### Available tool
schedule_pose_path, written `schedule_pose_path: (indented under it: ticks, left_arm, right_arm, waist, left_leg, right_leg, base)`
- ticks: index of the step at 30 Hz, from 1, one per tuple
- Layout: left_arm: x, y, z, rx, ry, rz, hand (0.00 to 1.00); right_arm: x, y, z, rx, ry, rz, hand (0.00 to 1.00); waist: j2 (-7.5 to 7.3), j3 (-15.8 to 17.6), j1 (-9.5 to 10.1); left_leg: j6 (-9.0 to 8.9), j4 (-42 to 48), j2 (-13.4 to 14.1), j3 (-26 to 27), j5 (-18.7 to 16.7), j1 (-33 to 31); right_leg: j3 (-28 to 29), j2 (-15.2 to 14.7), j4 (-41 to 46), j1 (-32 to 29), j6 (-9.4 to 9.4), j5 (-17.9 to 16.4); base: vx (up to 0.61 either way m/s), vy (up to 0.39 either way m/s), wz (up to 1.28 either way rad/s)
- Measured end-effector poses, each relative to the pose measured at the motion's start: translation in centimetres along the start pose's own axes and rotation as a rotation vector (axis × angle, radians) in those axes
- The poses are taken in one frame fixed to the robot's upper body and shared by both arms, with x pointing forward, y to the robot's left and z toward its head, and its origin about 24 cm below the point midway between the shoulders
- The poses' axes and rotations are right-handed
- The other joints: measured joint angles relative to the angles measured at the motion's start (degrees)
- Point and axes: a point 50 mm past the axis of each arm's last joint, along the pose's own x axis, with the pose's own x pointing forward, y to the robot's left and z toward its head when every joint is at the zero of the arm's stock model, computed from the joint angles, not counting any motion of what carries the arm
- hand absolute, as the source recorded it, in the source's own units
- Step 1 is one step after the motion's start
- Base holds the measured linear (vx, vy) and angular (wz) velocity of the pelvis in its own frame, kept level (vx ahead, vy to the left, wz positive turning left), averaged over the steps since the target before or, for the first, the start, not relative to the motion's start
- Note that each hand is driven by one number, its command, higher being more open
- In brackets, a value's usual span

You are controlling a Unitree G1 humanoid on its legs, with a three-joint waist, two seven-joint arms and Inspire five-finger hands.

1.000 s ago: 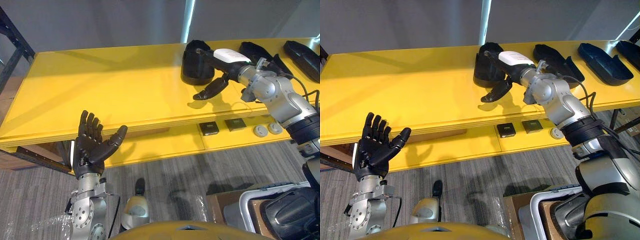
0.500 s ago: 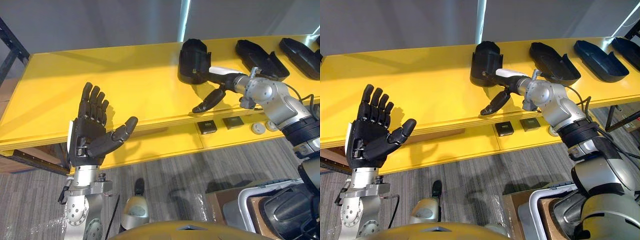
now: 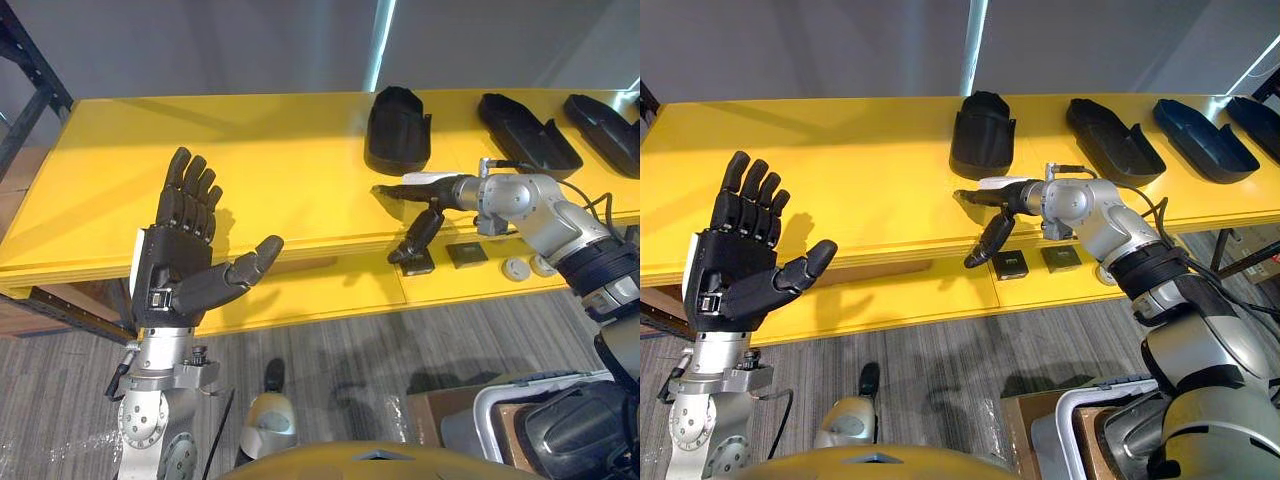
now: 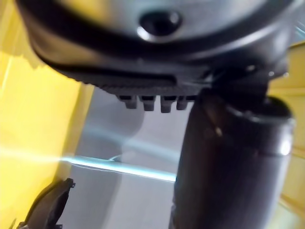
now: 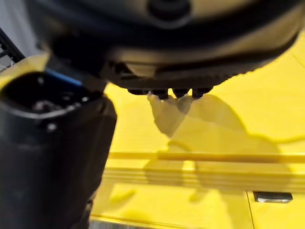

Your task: Walk over and take three plastic housings, then place them on the shelf

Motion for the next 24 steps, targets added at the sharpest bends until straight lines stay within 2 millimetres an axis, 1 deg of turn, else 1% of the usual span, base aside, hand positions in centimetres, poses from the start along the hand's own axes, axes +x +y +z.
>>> schedule_pose_path:
  ticks: [3, 5, 6, 7, 9, 11, 12, 14, 17, 19, 20, 21, 24]
  left_arm:
    - [0.0, 0.1, 0.1, -0.004, 0.000, -0.001, 1.00]
    - [0.0, 0.4, 0.2, -0.014, -0.002, 0.005, 1.00]
    - [0.0, 0.4, 0.2, -0.014, -0.002, 0.008, 1.00]
    - [-0.1, 0.5, 0.2, -0.012, 0.001, 0.008, 1.00]
    - [-0.3, 0.6, 0.2, -0.010, 0.008, 0.012, 1.00]
    - [-0.5, 0.6, 0.1, -0.011, 0.020, 0.015, 1.00]
    - [-0.5, 0.5, 0.1, -0.012, 0.021, 0.015, 1.00]
    - [-0.5, 0.5, 0.0, -0.013, 0.021, 0.015, 1.00]
    - [-0.5, 0.5, 0.0, -0.013, 0.022, 0.015, 1.00]
    - [-0.5, 0.4, -0.1, -0.014, 0.026, 0.015, 1.00]
    - [-0.6, 0.3, -0.1, -0.012, 0.029, 0.012, 1.00]
    - [-0.6, 0.3, -0.1, -0.010, 0.032, 0.015, 1.00]
    - [-0.6, 0.4, -0.1, -0.011, 0.033, 0.027, 1.00]
  right_arm:
    - [-0.2, 0.2, 0.0, -0.011, -0.001, 0.022, 1.00]
    - [-0.7, 1.1, 0.1, -0.034, -0.010, 0.041, 1.00]
    - [-0.8, 1.3, 0.2, -0.037, -0.014, 0.042, 1.00]
    - [-0.9, 1.7, 0.2, -0.044, -0.021, 0.026, 1.00]
    - [-1.0, 1.6, 0.3, -0.053, -0.035, -0.037, 1.00]
    - [-1.5, 0.5, 0.4, -0.051, -0.058, -0.211, 1.00]
    - [-1.7, 0.1, 0.3, -0.042, -0.064, -0.264, 1.00]
    - [-2.9, -2.0, 0.4, -0.045, -0.071, -0.485, 1.00]
    - [-3.7, -3.3, 0.6, -0.053, -0.067, -0.617, 1.00]
    - [-3.6, -3.1, 0.7, -0.055, -0.063, -0.626, 1.00]
    - [-3.3, -2.6, 0.6, -0.069, -0.052, -0.611, 1.00]
    - [-2.6, -1.8, 0.7, -0.054, -0.053, -0.581, 1.00]
    - [-1.5, -0.8, 0.8, -0.033, -0.045, -0.537, 1.00]
  waist:
    - [-0.52, -0.31, -0.01]
    - [-1.62, -0.83, 0.00]
    - [-1.89, -0.96, -0.08]
    - [-2.34, -1.23, -0.15]
    - [-2.55, -1.27, -0.21]
    - [-2.52, -1.26, -0.31]
    - [-2.51, -1.26, -0.23]
    - [-2.39, -1.21, -0.33]
    - [-2.33, -1.18, -0.34]
    - [-2.30, -1.15, -0.06]
    - [-2.29, -1.14, 0.11]
    - [-2.21, -1.09, 0.06]
    - [-1.80, -0.80, 0.02]
  left_leg:
    - [-0.03, 0.00, 0.00, 0.03, -0.04, 0.00]
    - [-0.12, 0.00, 0.00, 0.06, -0.10, 0.00]
    - [-0.12, 0.01, 0.00, 0.09, -0.10, 0.00]
    - [-0.13, 0.01, 0.00, 0.19, -0.11, 0.05]
    - [-0.13, 0.02, 0.08, 0.50, -0.11, 0.27]
    - [-0.22, 0.01, 0.37, 1.05, -0.18, 0.60]
    - [-0.26, 0.01, 0.46, 1.11, -0.22, 0.69]
    - [-0.36, 0.01, 0.69, 1.12, -0.34, 0.79]
    - [-0.48, 0.01, 0.70, 1.11, -0.52, 0.78]
    - [-0.45, 0.01, 0.68, 1.09, -0.53, 0.71]
    - [-0.43, 0.01, 0.66, 0.99, -0.51, 0.58]
    - [-0.39, 0.02, 0.67, 0.84, -0.46, 0.08]
    - [-0.09, 0.02, 0.64, 0.62, -0.20, -0.93]
  right_leg:
    - [0.01, 0.03, -0.12, 0.01, 0.00, 0.01]
    - [-0.02, 0.21, -0.65, 0.22, 0.02, 0.14]
    - [0.00, 0.24, -0.75, 0.23, 0.04, 0.16]
    - [0.10, 0.23, -0.77, 0.21, 0.05, 0.17]
    - [0.43, 0.23, -0.76, 0.15, 0.04, 0.21]
    - [1.03, 0.36, -0.76, 0.00, -0.05, 0.31]
    - [1.13, 0.43, -0.75, 0.01, -0.07, 0.30]
    - [1.23, 0.64, -0.72, 0.02, -0.17, 0.25]
    - [1.24, 0.66, -0.73, 0.02, -0.19, 0.24]
    - [1.21, 0.66, -0.74, 0.02, -0.23, 0.22]
    - [1.10, 0.66, -0.74, -0.01, -0.25, 0.20]
    - [0.96, 0.72, -0.71, -0.40, -0.27, 0.19]
    - [0.81, 0.75, -0.68, -1.25, -0.32, 0.25]
  base:
    - [0.00, 0.000, 0.00]
    - [0.00, 0.000, 0.00]
    - [0.00, 0.000, 0.00]
    - [0.00, 0.000, -0.05]
    - [0.00, 0.000, -0.09]
    - [0.00, 0.000, -0.13]
    - [-0.02, -0.008, -0.08]
    - [-0.05, -0.016, -0.03]
    - [-0.05, -0.009, 0.00]
    - [-0.03, -0.007, 0.02]
    - [-0.02, -0.007, 0.06]
    - [-0.01, -0.005, 0.06]
    - [-0.02, -0.003, 0.05]
